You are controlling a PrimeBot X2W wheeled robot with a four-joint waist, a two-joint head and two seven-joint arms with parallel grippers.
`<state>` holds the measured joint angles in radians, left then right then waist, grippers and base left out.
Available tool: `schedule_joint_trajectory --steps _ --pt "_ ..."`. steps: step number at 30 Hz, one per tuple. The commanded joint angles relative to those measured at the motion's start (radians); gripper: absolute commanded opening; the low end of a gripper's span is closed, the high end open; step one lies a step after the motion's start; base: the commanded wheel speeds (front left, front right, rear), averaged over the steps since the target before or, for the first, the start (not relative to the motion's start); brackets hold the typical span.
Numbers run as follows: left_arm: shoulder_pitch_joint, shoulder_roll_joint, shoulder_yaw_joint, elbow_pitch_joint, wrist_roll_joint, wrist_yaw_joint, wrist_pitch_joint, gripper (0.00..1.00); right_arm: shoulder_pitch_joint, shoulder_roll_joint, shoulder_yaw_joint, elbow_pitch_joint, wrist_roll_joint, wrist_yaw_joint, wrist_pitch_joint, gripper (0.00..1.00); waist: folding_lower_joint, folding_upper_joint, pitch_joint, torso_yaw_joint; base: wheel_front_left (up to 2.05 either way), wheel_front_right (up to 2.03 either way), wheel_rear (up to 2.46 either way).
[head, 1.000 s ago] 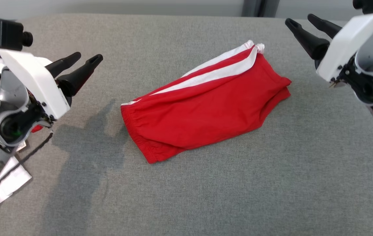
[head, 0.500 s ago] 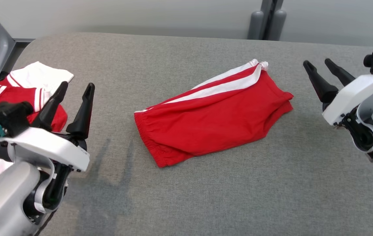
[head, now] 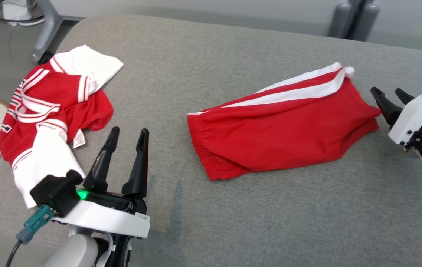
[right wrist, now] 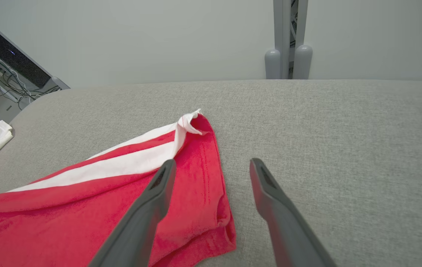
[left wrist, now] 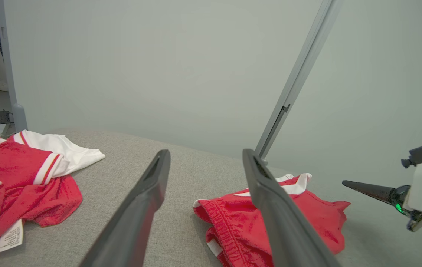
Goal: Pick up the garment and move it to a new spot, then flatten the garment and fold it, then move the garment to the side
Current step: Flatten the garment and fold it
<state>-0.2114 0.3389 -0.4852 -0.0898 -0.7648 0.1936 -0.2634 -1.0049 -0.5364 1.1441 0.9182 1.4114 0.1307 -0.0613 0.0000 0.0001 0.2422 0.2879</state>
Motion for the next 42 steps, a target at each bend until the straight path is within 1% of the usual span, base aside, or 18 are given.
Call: schedule_joint_trajectory --steps 1,5,11,16,17,21,22,24,29,33,36,42 --pt "0.010 -0.010 0.013 0.008 0.016 -0.016 -0.002 1.00 -0.009 -0.005 0.005 0.009 0.008 0.000 0.014 1.00 0.0000 -0.0001 0.021 0.027 0.00 0.00 0.00" --pt "0.018 -0.063 0.042 0.030 0.071 -0.066 -0.002 1.00 -0.029 -0.009 0.006 0.052 0.025 0.000 0.063 1.00 0.0000 -0.0001 0.047 0.057 0.00 0.00 0.00" --pt "0.032 -0.126 0.080 0.061 0.138 -0.126 -0.002 1.00 -0.047 0.008 0.010 0.127 0.047 0.000 0.130 1.00 0.0000 -0.0001 0.076 0.089 0.00 0.00 0.00" --pt "0.040 -0.166 0.108 0.094 0.174 -0.162 -0.002 1.00 -0.018 0.028 0.005 0.160 0.090 0.000 0.230 1.00 0.0000 -0.0001 0.080 0.104 0.00 0.00 0.00" --pt "0.040 -0.166 0.108 0.094 0.174 -0.162 -0.002 1.00 -0.018 0.028 0.005 0.160 0.090 0.000 0.230 1.00 0.0000 -0.0001 0.080 0.104 0.00 0.00 0.00" --pt "0.043 -0.190 0.127 0.113 0.195 -0.185 -0.002 1.00 -0.001 0.048 -0.007 0.140 0.121 0.000 0.265 1.00 0.0000 -0.0001 0.077 0.107 0.00 0.00 0.00" --pt "0.045 -0.201 0.134 0.120 0.202 -0.195 -0.002 1.00 0.001 0.052 -0.015 0.115 0.134 0.000 0.271 0.00 0.0000 -0.0001 0.077 0.105 0.00 0.00 0.00" --pt "0.045 -0.206 0.137 0.124 0.205 -0.201 -0.002 1.00 0.000 0.050 -0.018 0.103 0.135 0.000 0.267 0.00 0.0000 -0.0001 0.077 0.103 0.00 0.00 0.00" --pt "0.050 -0.217 0.148 0.146 0.223 -0.219 -0.002 1.00 -0.005 0.036 -0.032 0.068 0.128 0.000 0.207 0.00 0.0000 -0.0001 0.060 0.085 0.00 0.00 0.00" --pt "0.052 -0.221 0.150 0.164 0.232 -0.229 -0.002 1.00 0.035 0.033 -0.050 0.037 0.146 0.000 0.158 0.00 0.0000 -0.0001 0.026 0.062 0.00 0.00 0.00" --pt "0.058 -0.223 0.144 0.178 0.237 -0.236 -0.002 1.00 0.076 0.024 -0.069 0.003 0.166 0.000 0.120 0.00 0.0000 -0.0001 -0.006 0.037 0.00 0.00 0.00" --pt "0.079 -0.210 0.138 0.194 0.241 -0.228 0.003 1.00 0.167 0.004 -0.081 -0.080 0.183 0.000 0.075 0.00 0.0000 -0.0001 -0.075 -0.038 0.00 0.00 0.00"
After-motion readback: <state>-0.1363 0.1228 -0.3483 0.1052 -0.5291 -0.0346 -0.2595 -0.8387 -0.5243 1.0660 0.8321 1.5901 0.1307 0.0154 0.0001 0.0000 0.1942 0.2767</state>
